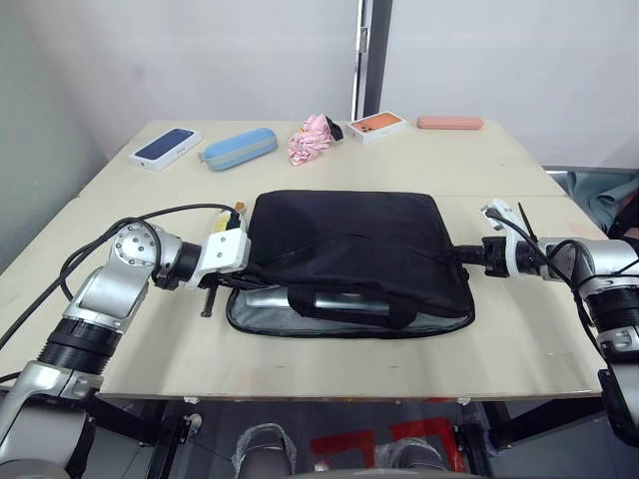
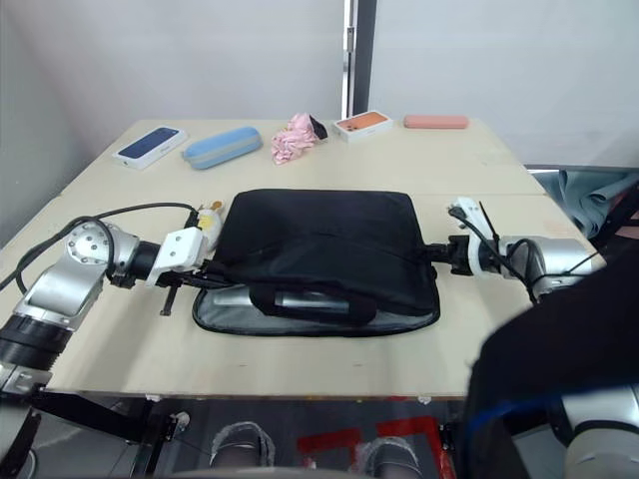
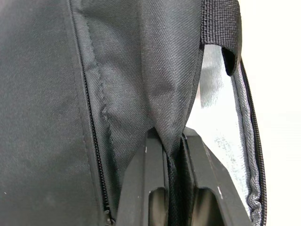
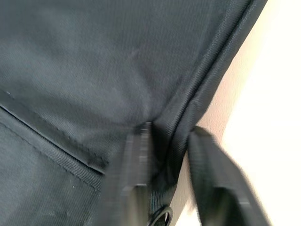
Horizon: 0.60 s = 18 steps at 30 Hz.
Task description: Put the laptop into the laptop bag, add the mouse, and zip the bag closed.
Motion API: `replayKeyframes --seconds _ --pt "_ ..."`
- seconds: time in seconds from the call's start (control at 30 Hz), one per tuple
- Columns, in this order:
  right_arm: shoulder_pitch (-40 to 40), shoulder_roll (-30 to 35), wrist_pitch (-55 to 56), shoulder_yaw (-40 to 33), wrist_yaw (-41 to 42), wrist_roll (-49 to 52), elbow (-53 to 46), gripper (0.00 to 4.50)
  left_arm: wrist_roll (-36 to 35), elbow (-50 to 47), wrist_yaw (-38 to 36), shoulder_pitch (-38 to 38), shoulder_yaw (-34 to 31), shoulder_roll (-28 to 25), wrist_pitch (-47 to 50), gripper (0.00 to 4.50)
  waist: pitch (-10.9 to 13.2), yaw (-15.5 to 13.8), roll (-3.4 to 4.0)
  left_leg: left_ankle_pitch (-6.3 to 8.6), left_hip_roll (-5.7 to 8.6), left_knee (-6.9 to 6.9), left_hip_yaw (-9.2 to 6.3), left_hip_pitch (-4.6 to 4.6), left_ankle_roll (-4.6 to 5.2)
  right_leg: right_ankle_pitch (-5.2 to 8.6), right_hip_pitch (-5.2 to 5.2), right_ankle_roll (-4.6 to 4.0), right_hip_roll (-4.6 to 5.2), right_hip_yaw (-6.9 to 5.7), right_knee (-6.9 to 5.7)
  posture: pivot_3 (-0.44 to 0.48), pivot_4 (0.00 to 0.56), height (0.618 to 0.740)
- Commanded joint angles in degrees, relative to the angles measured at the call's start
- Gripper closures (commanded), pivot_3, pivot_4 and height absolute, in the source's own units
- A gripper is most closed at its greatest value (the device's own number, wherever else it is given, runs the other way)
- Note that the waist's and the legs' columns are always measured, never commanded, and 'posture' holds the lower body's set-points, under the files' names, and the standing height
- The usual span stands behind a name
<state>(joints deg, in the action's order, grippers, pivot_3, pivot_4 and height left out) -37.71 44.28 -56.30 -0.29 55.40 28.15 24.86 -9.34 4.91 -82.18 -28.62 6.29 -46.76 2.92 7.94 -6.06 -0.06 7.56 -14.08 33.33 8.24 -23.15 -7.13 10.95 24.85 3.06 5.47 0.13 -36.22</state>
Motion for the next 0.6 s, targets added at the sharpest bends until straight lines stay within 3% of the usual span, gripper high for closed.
replayKeyframes --seconds 0.03,0.2,0.33,0.6 --pt "0.44 1.04 -1.47 -1.4 1.87 1.04 -2.94 1.72 -1.09 -1.42 -0.41 -1.08 0.52 0.0 -0.42 3.27 0.0 0.02 0.0 0.0 0.0 0.0 0.0 0.0 0.0 0.0 0.0 0.0 0.0 0.0 0.0 0.0 0.15 0.74" --pt "2.08 5.08 -2.71 -5.27 3.91 2.76 -5.7 0.03 -2.16 -2.98 -0.7 -0.45 0.19 -0.85 1.29 1.52 0.02 -0.27 0.02 0.0 0.0 0.0 0.0 -0.04 0.0 0.0 0.01 0.0 0.0 -0.01 0.03 0.0 0.15 0.74" --pt "6.35 10.01 -6.92 -10.68 6.39 7.96 -15.04 0.0 -5.51 -4.32 -2.46 -0.12 -1.61 -3.31 6.18 0.06 0.04 -0.19 0.04 0.0 -0.04 -0.04 0.02 -0.03 0.0 0.0 0.06 0.0 -0.05 0.01 0.04 0.0 0.15 0.74" --pt "14.02 16.85 -12.17 -22.3 7.64 16.37 -29.14 0.0 -13.56 -6.83 -5.44 0.24 -6.85 -12.33 19.82 0.02 0.08 0.1 0.11 0.01 -0.09 -0.11 0.15 0.11 -0.02 0.03 0.06 -0.02 -0.1 0.15 0.06 0.0 0.15 0.74"
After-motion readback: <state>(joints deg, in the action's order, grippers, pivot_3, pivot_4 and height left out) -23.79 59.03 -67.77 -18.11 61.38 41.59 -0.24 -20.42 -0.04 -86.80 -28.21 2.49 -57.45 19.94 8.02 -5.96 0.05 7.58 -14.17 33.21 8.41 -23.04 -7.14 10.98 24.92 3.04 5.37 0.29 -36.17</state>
